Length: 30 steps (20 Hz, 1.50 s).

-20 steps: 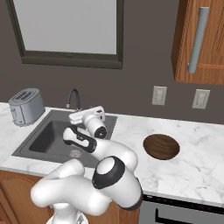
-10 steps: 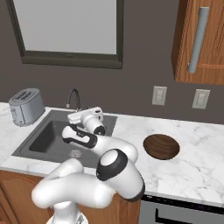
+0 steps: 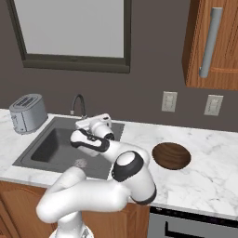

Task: Rinse each bowl for a few seconds and place them down in the sink or on the counter.

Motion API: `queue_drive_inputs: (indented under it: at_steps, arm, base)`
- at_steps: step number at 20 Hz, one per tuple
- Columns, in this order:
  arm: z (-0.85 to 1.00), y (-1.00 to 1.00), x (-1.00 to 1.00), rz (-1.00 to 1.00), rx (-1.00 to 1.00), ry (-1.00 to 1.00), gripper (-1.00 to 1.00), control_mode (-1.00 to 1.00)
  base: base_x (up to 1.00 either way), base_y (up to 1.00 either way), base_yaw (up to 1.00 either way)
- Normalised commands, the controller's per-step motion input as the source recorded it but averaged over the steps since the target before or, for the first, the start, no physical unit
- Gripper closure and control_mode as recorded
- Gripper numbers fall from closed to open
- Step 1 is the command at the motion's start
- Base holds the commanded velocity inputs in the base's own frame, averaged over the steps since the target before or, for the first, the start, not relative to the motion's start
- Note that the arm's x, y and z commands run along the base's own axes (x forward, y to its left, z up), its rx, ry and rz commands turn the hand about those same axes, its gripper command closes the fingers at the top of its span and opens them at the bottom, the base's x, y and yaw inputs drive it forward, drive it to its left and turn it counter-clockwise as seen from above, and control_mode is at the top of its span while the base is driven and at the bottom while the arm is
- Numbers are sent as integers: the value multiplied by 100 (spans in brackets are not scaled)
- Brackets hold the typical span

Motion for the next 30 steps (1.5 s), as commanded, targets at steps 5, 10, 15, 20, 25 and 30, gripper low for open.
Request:
queue_drive_inputs:
  at_steps: [5, 10, 15, 20, 25, 30]
  arm:
    - [-8, 0, 36, 0, 0, -2, -100, -100]
    - [-18, 0, 25, 0, 1, 0, -100, -100]
    - [-22, 0, 27, 0, 2, 0, -100, -100]
    - [-8, 0, 31, 0, 2, 0, -100, -100]
    - [-7, 0, 32, 0, 3, 0, -100, -100]
    - [-12, 0, 32, 0, 3, 0, -100, -100]
  base:
    - [0, 0, 0]
    - [0, 0, 0]
    - [0, 0, 0]
    - [0, 0, 0]
    - [0, 0, 0]
    - [0, 0, 0]
